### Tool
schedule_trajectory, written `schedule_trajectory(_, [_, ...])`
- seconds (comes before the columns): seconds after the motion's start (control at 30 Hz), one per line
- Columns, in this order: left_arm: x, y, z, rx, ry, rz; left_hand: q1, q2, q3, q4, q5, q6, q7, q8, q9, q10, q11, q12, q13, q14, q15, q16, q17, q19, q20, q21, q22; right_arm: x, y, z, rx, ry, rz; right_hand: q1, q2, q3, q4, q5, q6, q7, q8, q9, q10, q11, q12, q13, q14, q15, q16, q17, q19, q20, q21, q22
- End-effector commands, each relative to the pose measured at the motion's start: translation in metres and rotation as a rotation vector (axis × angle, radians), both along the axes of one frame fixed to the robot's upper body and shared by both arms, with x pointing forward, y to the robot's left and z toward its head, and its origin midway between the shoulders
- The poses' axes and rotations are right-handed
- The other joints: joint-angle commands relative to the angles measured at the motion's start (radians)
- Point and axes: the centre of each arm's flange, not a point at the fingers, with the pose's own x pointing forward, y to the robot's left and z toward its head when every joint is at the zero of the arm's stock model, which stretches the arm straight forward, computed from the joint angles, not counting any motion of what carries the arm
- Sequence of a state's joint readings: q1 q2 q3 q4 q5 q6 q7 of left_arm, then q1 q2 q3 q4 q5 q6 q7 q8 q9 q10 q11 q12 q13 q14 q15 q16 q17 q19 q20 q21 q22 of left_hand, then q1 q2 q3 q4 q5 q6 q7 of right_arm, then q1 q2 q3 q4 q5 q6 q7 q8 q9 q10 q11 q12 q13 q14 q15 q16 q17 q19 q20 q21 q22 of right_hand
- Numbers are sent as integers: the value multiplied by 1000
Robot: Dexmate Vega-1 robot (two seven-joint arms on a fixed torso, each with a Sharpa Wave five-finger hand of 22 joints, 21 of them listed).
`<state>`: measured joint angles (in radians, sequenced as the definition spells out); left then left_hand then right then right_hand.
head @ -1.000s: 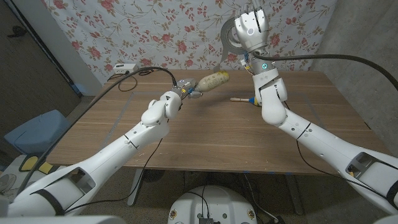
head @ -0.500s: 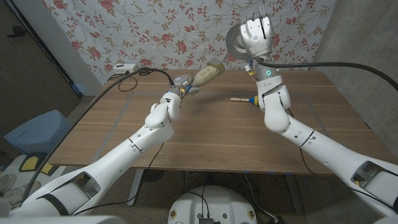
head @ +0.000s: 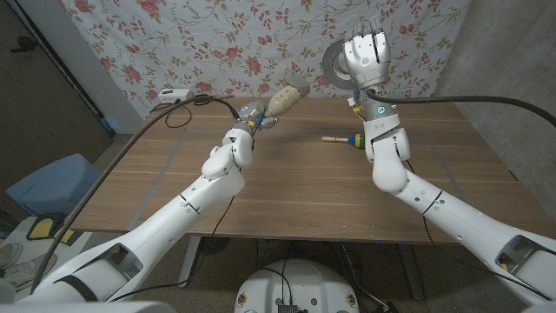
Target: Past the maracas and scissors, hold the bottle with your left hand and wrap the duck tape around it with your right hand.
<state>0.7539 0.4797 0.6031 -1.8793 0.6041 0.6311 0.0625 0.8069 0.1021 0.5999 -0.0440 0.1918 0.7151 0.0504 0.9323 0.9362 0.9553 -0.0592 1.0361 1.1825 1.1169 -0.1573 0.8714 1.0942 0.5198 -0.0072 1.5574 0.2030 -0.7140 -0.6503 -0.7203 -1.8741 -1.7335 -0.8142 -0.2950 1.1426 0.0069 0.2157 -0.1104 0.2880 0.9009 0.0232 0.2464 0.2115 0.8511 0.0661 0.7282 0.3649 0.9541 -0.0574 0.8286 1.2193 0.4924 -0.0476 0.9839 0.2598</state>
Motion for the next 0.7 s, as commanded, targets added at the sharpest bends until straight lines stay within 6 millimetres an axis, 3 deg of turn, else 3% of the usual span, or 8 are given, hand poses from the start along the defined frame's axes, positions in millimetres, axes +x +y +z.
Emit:
schedule_trajectory(0.03, [3, 10, 3, -223, 100, -250, -4, 91, 101, 93, -3, 145, 12, 5, 7, 24, -23, 18, 22, 10, 1, 0, 4, 11, -4, 9, 8, 5, -12, -12, 32, 3, 32, 108, 112, 73, -40, -2, 235, -30, 1, 1, 259, -132, -5, 219, 93, -161, 6, 5, -3, -20, 9, -1])
schedule_trajectory(0.33, [5, 15, 1, -381, 119, -424, -8, 92, 103, 91, -5, 145, 12, 8, 9, 28, -23, 20, 11, 11, 3, 2, 16, 9, -1, 10, 12, 11, -17, -16, 50, 8, 49, 106, 109, 78, -42, -6, 238, -30, -2, 0, 259, -131, -8, 216, 96, -161, 7, 5, -4, -20, 17, -8])
schedule_trajectory(0.5, [8, 13, -4, -493, 139, -504, 2, 91, 109, 64, -14, 180, -5, 23, 7, 63, -37, 40, 21, 52, -18, 17, 16, 62, -36, 17, 14, 14, -17, -21, 59, -16, 87, 105, 108, 81, -42, -9, 239, -28, -4, 0, 264, -132, -10, 212, 97, -161, 7, 5, -2, -19, 22, -12])
schedule_trajectory(0.7, [15, 11, -10, -633, 184, -620, -4, 96, 113, 65, -18, 173, -2, 38, 32, 60, -45, 77, 51, 52, -26, 42, 65, 61, -36, 17, 20, 15, -15, -23, 70, -9, 104, 104, 108, 84, -42, -12, 240, -26, -6, 0, 263, -132, -12, 210, 99, -161, 7, 4, -3, -19, 26, -16])
